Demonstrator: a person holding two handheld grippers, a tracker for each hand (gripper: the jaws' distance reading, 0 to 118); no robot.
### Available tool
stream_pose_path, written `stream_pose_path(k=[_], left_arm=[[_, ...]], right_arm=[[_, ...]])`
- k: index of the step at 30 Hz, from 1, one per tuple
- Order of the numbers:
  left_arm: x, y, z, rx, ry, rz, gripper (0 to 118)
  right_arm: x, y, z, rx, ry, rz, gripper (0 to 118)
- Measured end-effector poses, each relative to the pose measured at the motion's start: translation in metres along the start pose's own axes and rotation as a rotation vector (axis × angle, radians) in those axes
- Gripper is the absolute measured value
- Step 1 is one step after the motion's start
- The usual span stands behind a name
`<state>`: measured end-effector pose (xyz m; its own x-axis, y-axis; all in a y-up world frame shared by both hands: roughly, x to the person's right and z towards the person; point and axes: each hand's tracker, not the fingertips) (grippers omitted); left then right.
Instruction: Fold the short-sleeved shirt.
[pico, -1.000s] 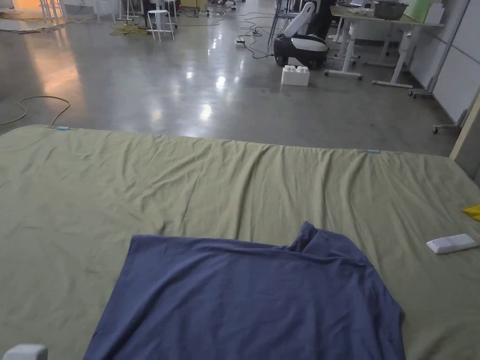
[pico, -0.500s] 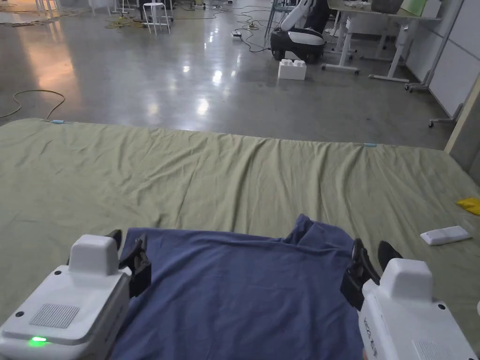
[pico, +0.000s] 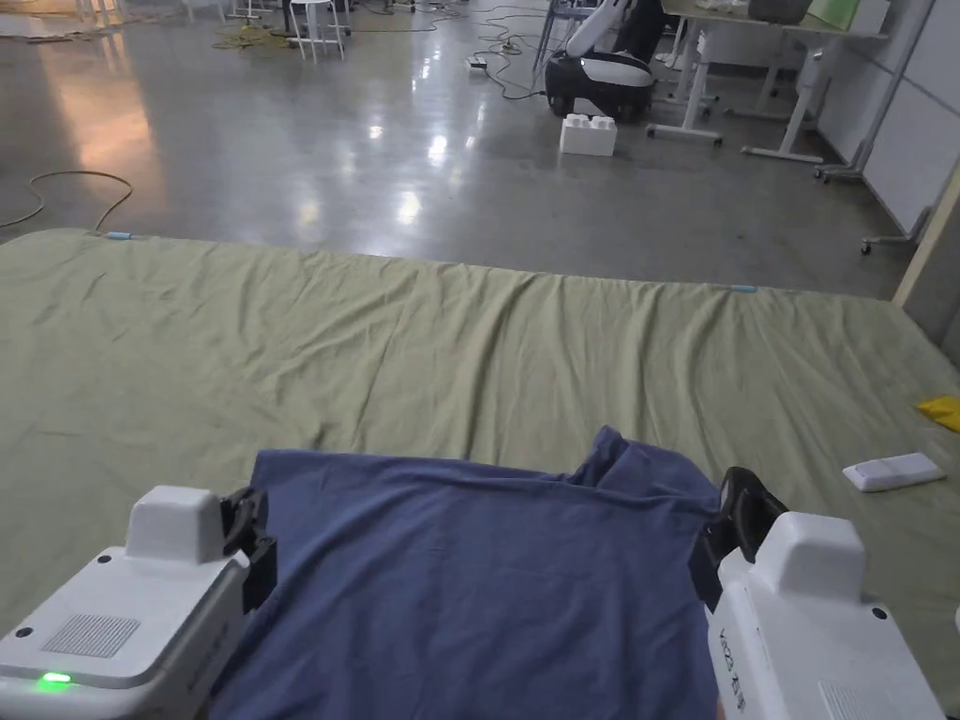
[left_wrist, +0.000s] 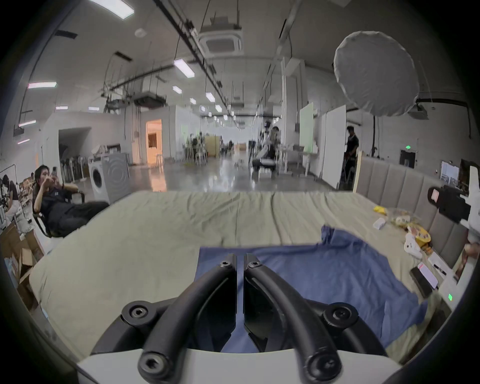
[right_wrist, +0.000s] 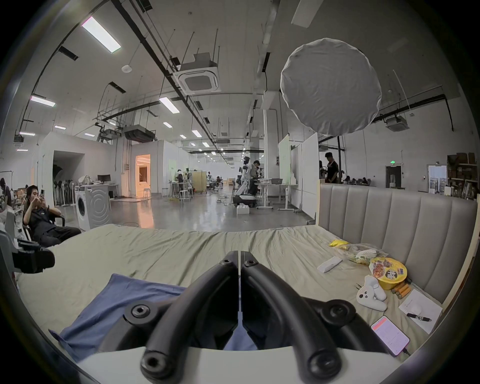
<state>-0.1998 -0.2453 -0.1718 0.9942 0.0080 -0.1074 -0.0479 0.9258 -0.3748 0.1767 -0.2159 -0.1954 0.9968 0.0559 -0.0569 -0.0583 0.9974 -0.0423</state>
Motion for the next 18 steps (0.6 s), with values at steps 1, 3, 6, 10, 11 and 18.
stream_pose_path(k=[1,3,6,10,11,18], left_arm=[[-0.009,-0.007,-0.001,-0.049,0.010,-0.004,4],[-0.026,-0.024,0.001,-0.164,0.027,-0.017,4],[-0.054,-0.052,0.000,-0.314,0.039,0.030,4],[-0.082,-0.085,0.003,-0.472,0.066,0.103,7],[-0.084,-0.092,0.002,-0.499,0.092,0.104,13],[-0.106,-0.116,-0.011,-0.611,0.170,0.197,68]], right_arm=[[-0.001,-0.003,0.000,-0.008,0.002,0.007,2],[-0.001,-0.007,-0.001,-0.029,0.011,0.012,2],[-0.004,-0.016,-0.003,-0.071,0.025,0.005,2],[-0.009,-0.026,-0.005,-0.109,0.040,0.012,2],[-0.010,-0.028,-0.006,-0.118,0.045,0.013,2],[-0.015,-0.035,-0.006,-0.163,0.067,0.027,2]])
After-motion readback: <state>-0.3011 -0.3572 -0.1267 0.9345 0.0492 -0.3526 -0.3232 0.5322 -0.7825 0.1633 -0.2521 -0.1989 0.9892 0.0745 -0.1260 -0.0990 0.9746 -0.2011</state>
